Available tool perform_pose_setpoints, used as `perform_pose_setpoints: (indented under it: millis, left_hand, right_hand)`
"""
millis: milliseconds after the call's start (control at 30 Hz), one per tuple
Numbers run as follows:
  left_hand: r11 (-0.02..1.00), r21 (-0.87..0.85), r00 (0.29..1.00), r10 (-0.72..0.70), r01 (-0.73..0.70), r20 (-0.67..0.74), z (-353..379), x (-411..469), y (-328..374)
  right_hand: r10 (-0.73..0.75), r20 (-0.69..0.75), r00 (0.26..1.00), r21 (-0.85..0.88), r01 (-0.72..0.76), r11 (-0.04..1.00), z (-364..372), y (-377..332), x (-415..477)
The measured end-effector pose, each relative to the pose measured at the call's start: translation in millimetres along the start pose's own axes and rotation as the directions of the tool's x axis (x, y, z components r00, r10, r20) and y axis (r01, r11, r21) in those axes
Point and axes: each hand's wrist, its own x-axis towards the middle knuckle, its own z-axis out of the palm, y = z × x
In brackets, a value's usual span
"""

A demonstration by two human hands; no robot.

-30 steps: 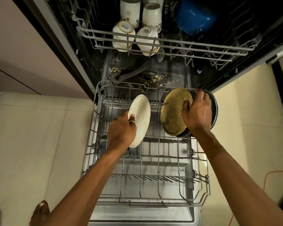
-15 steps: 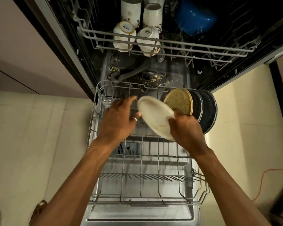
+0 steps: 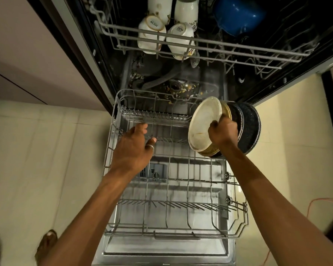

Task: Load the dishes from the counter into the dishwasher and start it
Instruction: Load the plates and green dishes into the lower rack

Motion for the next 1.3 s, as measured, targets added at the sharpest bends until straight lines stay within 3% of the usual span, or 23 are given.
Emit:
perform_pose_setpoints:
  millis: [667, 933, 1133, 1300]
  left_hand:
    - [1.0, -0.007, 0.999, -0.005, 0.005, 0.049, 2, -2, -8]
    - [0.996, -0.083, 0.995, -0.009, 0.017, 0.102, -19, -5, -3]
    - [0.996, -0.084, 0.99, 0.026, -0.014, 0.14, -80, -28, 8]
    - [0.995, -0.081, 0.996, 0.055, -0.05, 0.069, -178, -78, 25]
  right_hand:
    - [0.128, 0.117, 0.985, -0.099, -0.117, 0.988, 31, -2, 6]
    - [-0.045, -0.105, 0.993, -0.266, 0.016, 0.964, -9, -23, -24]
    - [-0.222, 0.045, 0.974, -0.149, 0.226, 0.963, -43, -73, -86]
    - [-0.24, 0.199, 0.95, 0.143, 0.214, 0.966, -90, -149, -168]
